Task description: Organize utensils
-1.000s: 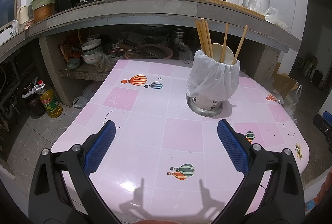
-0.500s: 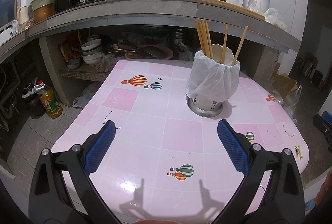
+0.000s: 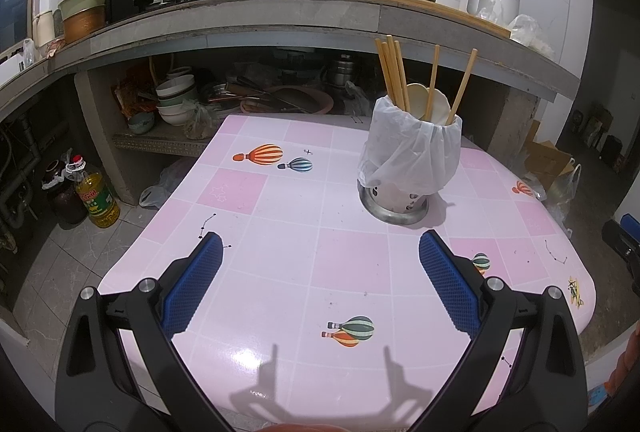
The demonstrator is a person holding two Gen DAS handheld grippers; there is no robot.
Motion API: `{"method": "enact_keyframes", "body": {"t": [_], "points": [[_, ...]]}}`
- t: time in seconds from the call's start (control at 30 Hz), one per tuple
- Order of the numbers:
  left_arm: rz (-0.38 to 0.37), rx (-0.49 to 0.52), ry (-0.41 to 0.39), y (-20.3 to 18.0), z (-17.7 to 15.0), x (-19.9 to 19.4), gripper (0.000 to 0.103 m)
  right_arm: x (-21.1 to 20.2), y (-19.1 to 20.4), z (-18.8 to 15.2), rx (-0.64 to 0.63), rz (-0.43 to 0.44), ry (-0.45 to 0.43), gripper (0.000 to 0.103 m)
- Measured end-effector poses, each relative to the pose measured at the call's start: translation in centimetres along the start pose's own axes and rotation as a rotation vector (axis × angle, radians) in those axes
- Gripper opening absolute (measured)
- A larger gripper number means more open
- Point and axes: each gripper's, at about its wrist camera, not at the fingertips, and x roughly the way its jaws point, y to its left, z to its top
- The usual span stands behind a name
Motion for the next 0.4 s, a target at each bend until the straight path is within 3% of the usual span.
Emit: {"method": "enact_keyframes", "body": {"t": [0.4], "points": [[-0.003, 0.001, 0.005, -0.35, -0.08, 0.14, 0.095, 0.01, -0.06, 0.0, 0.0, 0.002, 0.001, 0.074]]}}
